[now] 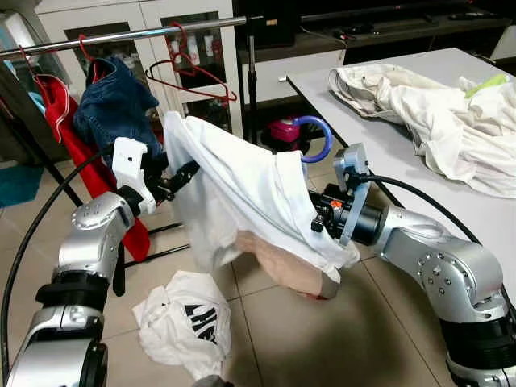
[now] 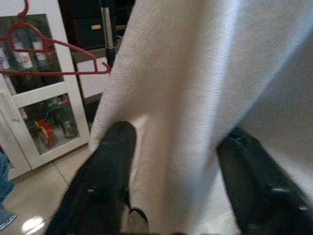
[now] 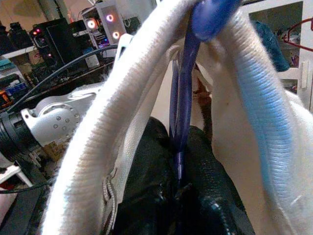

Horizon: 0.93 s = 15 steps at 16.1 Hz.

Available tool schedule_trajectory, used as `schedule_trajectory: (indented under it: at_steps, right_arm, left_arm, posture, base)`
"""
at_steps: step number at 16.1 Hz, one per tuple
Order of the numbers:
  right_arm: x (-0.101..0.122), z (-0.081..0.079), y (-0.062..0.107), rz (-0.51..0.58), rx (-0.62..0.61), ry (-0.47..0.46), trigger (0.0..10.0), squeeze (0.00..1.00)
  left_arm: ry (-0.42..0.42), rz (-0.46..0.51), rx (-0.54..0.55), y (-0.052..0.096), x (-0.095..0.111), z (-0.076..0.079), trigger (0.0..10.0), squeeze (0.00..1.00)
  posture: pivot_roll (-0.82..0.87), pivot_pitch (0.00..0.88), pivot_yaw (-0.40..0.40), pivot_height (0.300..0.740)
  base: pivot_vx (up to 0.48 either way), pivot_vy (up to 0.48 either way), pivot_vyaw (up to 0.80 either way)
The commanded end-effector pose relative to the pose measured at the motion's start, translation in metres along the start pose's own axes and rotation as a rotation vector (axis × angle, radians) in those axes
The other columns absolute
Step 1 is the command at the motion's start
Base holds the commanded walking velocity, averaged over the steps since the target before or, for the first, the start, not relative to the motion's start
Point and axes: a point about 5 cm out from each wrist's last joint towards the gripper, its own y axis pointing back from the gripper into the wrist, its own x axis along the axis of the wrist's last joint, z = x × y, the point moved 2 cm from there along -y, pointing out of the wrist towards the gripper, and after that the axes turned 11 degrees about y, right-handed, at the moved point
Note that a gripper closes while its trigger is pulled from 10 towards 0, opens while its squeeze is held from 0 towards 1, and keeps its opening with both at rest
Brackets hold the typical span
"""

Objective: Hang hanger

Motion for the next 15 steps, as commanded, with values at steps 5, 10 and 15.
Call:
schedule_trajectory:
  at_steps: [5,10,15]
  right_arm:
    - [0.008,-0.005,0.003,0.032,0.014,0.014,10.0,0.00]
    - [0.008,-0.004,0.002,0.026,0.009,0.015,10.0,0.00]
    - [0.007,-0.004,0.001,0.024,0.000,0.016,10.0,0.00]
  left_arm:
    - [-0.033,0.011,-0.018,-0.001,0.001,-0.003,0.0,0.00]
    - [-0.020,0.011,-0.012,0.002,-0.007,-0.004,0.0,0.00]
    - [-0.023,0.026,0.015,0.005,-0.009,-0.007,0.0,0.00]
  posture:
    - [-0.04,0.000,0.107,0.740]
    - [-0.03,0.000,0.101,0.740]
    - [-0.03,0.000,0.105,0.740]
  base:
    - [0.000,0.000,0.00]
    - [0.000,0.000,0.00]
    - [0.000,0.000,0.00]
